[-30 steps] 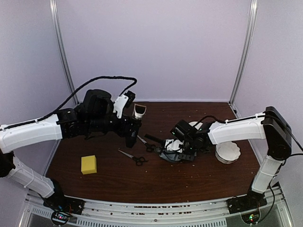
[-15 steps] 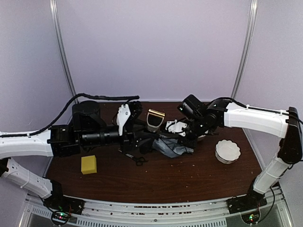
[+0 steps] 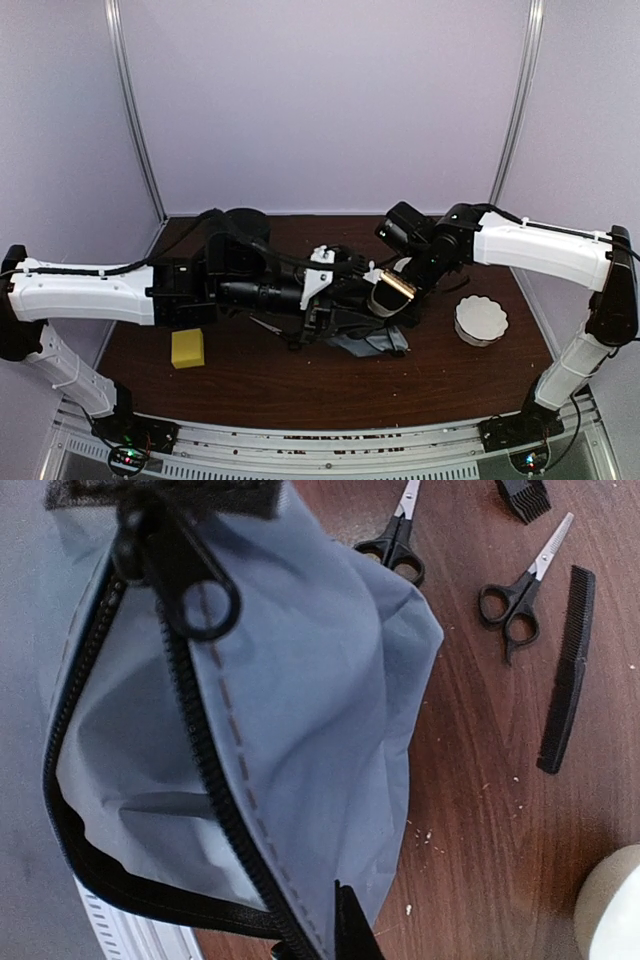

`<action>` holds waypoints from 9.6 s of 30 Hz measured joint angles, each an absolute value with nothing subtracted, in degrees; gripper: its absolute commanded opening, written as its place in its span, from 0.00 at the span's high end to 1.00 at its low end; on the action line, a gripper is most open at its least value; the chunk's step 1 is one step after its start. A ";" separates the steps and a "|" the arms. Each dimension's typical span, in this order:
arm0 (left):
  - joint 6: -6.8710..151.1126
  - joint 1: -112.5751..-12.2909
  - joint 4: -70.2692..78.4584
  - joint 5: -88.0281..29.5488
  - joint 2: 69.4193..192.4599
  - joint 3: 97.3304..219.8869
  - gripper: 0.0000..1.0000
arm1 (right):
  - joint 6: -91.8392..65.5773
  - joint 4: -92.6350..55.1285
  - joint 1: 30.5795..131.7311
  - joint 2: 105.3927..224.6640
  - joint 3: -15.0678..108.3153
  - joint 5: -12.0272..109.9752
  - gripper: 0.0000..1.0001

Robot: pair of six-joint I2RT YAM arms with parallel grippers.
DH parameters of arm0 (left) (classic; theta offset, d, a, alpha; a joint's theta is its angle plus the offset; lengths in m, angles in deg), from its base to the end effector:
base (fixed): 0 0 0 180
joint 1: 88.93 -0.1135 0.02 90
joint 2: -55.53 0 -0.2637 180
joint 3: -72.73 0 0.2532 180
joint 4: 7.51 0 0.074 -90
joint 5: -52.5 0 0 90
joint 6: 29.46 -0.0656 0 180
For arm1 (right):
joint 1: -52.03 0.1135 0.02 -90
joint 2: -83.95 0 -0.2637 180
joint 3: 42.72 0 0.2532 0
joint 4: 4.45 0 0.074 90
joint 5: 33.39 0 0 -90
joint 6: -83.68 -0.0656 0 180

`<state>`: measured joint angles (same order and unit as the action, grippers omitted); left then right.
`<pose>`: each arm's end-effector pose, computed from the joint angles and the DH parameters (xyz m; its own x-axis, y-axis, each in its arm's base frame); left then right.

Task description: Sort the hair-cutting tools

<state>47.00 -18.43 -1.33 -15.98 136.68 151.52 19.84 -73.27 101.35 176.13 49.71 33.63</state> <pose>0.0995 -0.3530 0.3436 0.1855 0.1287 -0.9742 0.9819 -0.0633 0.1786 0.1972 0.2687 0.2530 -0.1958 -0.8505 -0.4882 -0.9776 0.1303 0.1651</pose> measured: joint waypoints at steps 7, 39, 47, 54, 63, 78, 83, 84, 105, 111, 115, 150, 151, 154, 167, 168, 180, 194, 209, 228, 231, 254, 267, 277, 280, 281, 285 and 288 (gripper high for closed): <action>41.45 -18.37 -0.24 -15.15 144.15 155.47 1.00 | 20.69 -75.91 101.98 177.48 49.95 26.62 1.00; 34.61 -17.47 4.31 -40.33 153.44 145.01 1.00 | 36.14 -95.04 100.08 196.39 67.89 22.05 1.00; 43.29 -18.13 -1.13 -47.85 159.43 143.69 1.00 | 34.76 -94.91 100.10 205.66 83.41 20.76 0.83; 51.00 -18.28 -4.92 -52.35 159.82 142.71 1.00 | 27.90 -87.87 94.18 201.79 76.70 15.86 0.61; 57.43 -20.77 -7.21 -52.29 159.82 142.29 1.00 | 17.58 -67.87 79.36 180.52 44.96 9.52 0.60; 64.05 -25.32 -8.65 -42.52 159.39 142.05 1.00 | 14.26 -54.10 81.00 189.11 38.58 6.38 0.58; 65.21 -25.75 -8.72 -40.99 159.34 142.05 1.00 | 14.48 -53.27 81.87 189.31 39.06 4.78 0.88; 65.40 -25.89 -8.72 -40.77 159.34 142.05 1.00 | 14.26 -53.38 81.94 189.37 39.37 4.32 0.93; 54.74 -26.96 2.65 -35.57 152.81 141.20 1.00 | 34.98 -88.42 82.57 191.08 48.26 -3.52 1.00; 50.85 -26.89 8.24 -34.47 152.94 144.13 1.00 | 35.51 -91.41 82.55 192.87 49.97 -4.09 1.00; 48.27 -25.97 11.24 -35.37 153.94 146.14 1.00 | 34.79 -92.11 82.55 192.87 51.37 -4.05 1.00; 46.54 -19.09 28.18 -55.50 162.82 160.50 0.51 | 22.83 -88.83 82.81 192.26 51.41 4.67 0.97; 46.78 -19.09 28.18 -55.48 162.80 160.52 0.47 | 22.81 -88.85 82.79 192.26 51.41 4.72 0.97; 47.81 -19.13 28.11 -55.24 162.21 160.26 0.43 | 22.79 -89.07 82.73 192.26 51.43 5.20 0.97; 61.38 -25.54 24.28 -49.14 152.26 157.25 0.52 | 21.72 -89.64 81.50 192.26 52.22 7.34 0.95; 64.81 -27.59 24.33 -47.85 151.74 156.90 0.53 | 21.50 -89.51 81.46 192.26 52.22 7.64 0.94; 95.50 -38.80 21.12 -32.33 148.85 148.98 0.51 | 19.97 -87.21 80.87 192.17 52.07 9.98 0.95; 104.88 -41.36 19.54 -22.17 154.10 149.03 0.88 | 19.81 -85.34 80.85 192.17 51.41 10.11 0.95; 100.68 -40.84 9.49 -25.51 133.14 137.68 1.00 | 23.55 -90.62 77.61 186.80 55.15 13.35 1.00; 102.74 -41.21 4.13 -25.29 140.48 134.45 1.00 | 19.81 -96.57 76.37 197.55 61.42 9.72 0.80; 103.68 -41.21 3.00 -25.16 141.92 133.92 1.00 | 20.05 -95.87 76.04 197.53 59.37 7.54 0.70; 105.71 -41.21 1.64 -24.88 143.41 133.68 1.00 | 13.67 -76.11 81.46 186.99 36.66 10.09 0.61; 101.49 -40.75 4.81 -26.19 141.01 133.33 1.00 | 17.63 -83.02 81.35 188.22 44.02 9.87 1.00; 83.02 -44.09 13.05 -40.33 132.90 153.00 1.00 | 13.37 -74.87 80.34 179.45 62.76 15.32 1.00; 81.71 -37.82 14.51 -38.89 136.04 151.34 1.00 | 15.62 -74.56 85.22 180.76 51.06 17.09 1.00; 81.38 -34.26 16.31 -38.32 137.86 151.23 1.00 | 15.90 -76.40 86.70 181.99 47.81 17.70 1.00; 79.04 -27.79 22.62 -40.55 139.26 151.43 1.00 | 14.61 -82.69 85.37 186.49 50.80 18.97 1.00; 77.16 -28.90 19.13 -46.32 133.03 151.72 1.00 | 13.32 -80.42 80.76 188.33 60.48 19.05 1.00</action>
